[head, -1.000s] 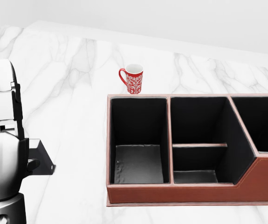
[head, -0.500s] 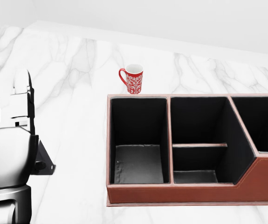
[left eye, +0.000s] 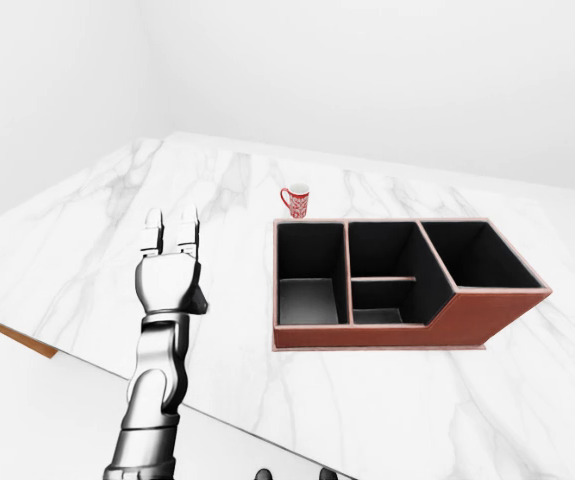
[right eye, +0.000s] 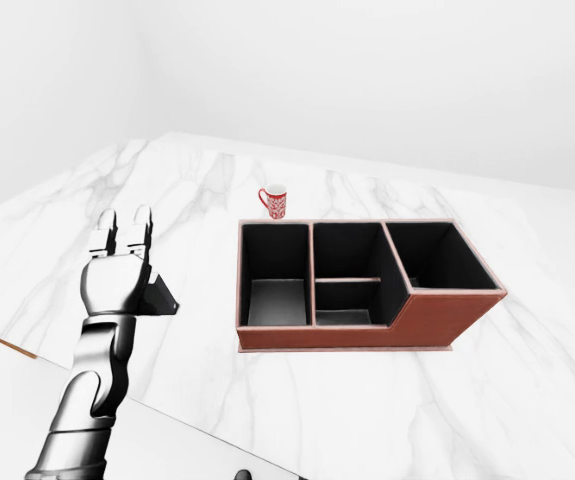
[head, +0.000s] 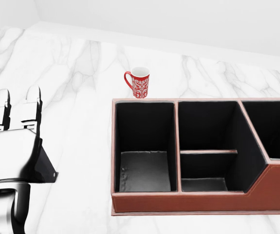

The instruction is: Pick up the book and place it in the left compartment of the caddy.

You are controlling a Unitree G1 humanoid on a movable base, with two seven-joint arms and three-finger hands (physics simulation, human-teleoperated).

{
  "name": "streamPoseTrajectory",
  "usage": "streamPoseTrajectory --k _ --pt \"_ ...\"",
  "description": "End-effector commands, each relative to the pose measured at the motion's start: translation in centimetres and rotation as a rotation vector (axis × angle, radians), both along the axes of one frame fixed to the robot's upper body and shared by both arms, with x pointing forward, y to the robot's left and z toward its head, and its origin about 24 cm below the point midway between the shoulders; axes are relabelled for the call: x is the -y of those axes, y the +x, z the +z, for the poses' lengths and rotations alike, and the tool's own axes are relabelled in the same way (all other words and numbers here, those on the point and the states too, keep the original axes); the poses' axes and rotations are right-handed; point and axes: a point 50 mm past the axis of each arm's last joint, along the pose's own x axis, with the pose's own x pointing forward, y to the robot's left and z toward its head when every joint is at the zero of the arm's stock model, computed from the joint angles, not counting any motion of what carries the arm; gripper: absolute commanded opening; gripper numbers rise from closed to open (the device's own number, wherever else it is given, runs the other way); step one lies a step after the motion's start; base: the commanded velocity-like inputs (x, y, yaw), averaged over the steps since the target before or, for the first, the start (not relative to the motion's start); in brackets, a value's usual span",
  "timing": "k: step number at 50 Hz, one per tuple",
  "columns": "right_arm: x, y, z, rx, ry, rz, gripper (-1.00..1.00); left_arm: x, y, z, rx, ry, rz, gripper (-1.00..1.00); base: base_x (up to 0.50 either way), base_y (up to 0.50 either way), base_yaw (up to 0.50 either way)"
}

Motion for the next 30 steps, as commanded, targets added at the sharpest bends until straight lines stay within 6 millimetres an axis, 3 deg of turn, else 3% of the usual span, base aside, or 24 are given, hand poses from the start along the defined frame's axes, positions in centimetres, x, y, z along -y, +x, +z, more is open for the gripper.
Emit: streamPoseTrajectory --k 1,30 --pt "0.0 0.0 -0.1 -0.003 0.000 0.001 1.00 -1.2 1.1 -0.8 -0.108 0.035 0.024 1.00 0.00 0.00 0.00" --pt "0.1 -0.1 -0.1 -0.003 0.008 -0.006 1.00 -3.9 5.1 -3.7 -0.266 0.021 0.086 1.00 0.00 0.00 0.00"
